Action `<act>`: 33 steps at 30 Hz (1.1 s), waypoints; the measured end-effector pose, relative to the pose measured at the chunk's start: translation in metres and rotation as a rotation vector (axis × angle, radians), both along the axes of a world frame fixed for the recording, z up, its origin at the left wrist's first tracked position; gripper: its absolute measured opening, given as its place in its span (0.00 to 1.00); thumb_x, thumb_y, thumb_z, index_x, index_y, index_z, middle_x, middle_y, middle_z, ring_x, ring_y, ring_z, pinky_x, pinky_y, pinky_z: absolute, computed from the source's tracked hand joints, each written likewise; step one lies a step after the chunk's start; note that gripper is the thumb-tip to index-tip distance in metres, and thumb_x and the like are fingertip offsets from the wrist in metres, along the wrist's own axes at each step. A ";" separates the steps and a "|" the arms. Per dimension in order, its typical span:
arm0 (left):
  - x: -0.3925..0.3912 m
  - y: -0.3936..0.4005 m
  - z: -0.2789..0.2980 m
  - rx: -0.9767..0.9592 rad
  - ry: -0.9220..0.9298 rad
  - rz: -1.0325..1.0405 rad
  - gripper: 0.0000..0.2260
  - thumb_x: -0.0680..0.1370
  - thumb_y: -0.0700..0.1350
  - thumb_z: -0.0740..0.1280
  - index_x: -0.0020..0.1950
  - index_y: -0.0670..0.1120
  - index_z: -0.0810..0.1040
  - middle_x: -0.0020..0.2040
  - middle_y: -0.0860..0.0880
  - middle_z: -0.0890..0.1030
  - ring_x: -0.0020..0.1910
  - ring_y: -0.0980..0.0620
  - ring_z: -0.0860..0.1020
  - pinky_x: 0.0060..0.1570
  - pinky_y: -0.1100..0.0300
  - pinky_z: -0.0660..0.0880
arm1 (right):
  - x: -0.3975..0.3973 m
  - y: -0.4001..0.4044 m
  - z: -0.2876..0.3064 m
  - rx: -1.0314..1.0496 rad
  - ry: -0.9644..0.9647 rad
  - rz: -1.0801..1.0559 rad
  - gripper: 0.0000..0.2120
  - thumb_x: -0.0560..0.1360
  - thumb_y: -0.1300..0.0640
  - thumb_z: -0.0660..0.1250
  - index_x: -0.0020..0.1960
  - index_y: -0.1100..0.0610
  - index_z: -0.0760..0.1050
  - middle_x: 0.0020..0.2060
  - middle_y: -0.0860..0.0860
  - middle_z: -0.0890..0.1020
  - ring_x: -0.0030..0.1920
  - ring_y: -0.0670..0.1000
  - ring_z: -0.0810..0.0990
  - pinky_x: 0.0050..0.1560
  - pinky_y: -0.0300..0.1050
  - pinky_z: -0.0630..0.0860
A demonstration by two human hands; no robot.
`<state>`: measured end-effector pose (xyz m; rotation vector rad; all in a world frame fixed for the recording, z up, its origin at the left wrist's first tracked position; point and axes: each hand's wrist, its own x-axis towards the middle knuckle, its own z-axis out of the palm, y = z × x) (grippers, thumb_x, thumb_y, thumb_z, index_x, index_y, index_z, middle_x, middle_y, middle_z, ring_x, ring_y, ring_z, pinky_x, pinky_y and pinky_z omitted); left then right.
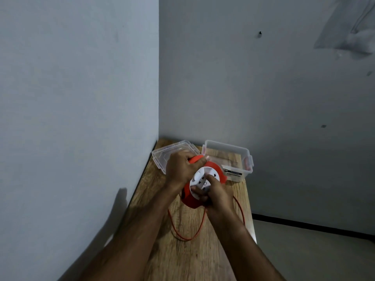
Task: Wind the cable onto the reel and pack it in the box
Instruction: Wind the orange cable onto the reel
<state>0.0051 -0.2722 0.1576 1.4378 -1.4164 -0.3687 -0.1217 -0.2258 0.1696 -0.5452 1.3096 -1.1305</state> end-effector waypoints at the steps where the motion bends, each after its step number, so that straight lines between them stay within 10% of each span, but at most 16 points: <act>1: 0.002 0.000 0.001 0.023 0.062 -0.005 0.25 0.72 0.68 0.69 0.40 0.46 0.87 0.35 0.52 0.86 0.33 0.54 0.82 0.35 0.50 0.80 | -0.006 0.005 0.000 -0.201 0.251 0.000 0.10 0.75 0.58 0.73 0.49 0.60 0.73 0.39 0.58 0.84 0.36 0.54 0.86 0.37 0.53 0.84; 5: 0.007 -0.002 0.004 0.042 0.119 -0.018 0.23 0.72 0.64 0.73 0.36 0.44 0.84 0.33 0.49 0.85 0.31 0.51 0.81 0.32 0.53 0.79 | -0.025 0.014 -0.006 -1.042 1.207 0.128 0.13 0.70 0.59 0.77 0.51 0.54 0.77 0.49 0.50 0.82 0.49 0.48 0.82 0.48 0.46 0.82; 10: 0.004 -0.008 0.002 0.054 0.128 -0.062 0.22 0.72 0.63 0.73 0.36 0.43 0.83 0.32 0.49 0.83 0.32 0.50 0.81 0.34 0.53 0.80 | -0.020 0.020 -0.013 -0.970 1.630 0.300 0.30 0.65 0.47 0.78 0.64 0.53 0.75 0.60 0.57 0.77 0.55 0.57 0.80 0.49 0.51 0.81; 17: -0.002 -0.007 0.003 0.039 0.083 -0.076 0.19 0.72 0.64 0.73 0.32 0.50 0.80 0.31 0.51 0.82 0.31 0.53 0.79 0.33 0.56 0.78 | -0.011 0.014 -0.017 -0.793 1.592 0.232 0.33 0.68 0.39 0.74 0.66 0.56 0.72 0.63 0.59 0.75 0.45 0.54 0.83 0.37 0.41 0.80; 26: 0.001 -0.006 0.000 0.004 0.045 -0.065 0.24 0.70 0.69 0.70 0.37 0.47 0.84 0.35 0.53 0.84 0.33 0.56 0.81 0.35 0.55 0.80 | -0.013 0.007 -0.009 -0.668 0.926 0.204 0.27 0.68 0.45 0.79 0.61 0.52 0.72 0.54 0.43 0.80 0.51 0.40 0.80 0.43 0.24 0.75; 33: -0.001 -0.010 -0.001 -0.073 -0.028 -0.048 0.25 0.73 0.70 0.69 0.43 0.47 0.87 0.38 0.53 0.85 0.38 0.54 0.83 0.40 0.50 0.80 | 0.005 -0.007 -0.016 -0.170 0.457 -0.068 0.20 0.64 0.45 0.81 0.41 0.58 0.76 0.37 0.55 0.84 0.37 0.52 0.86 0.39 0.55 0.85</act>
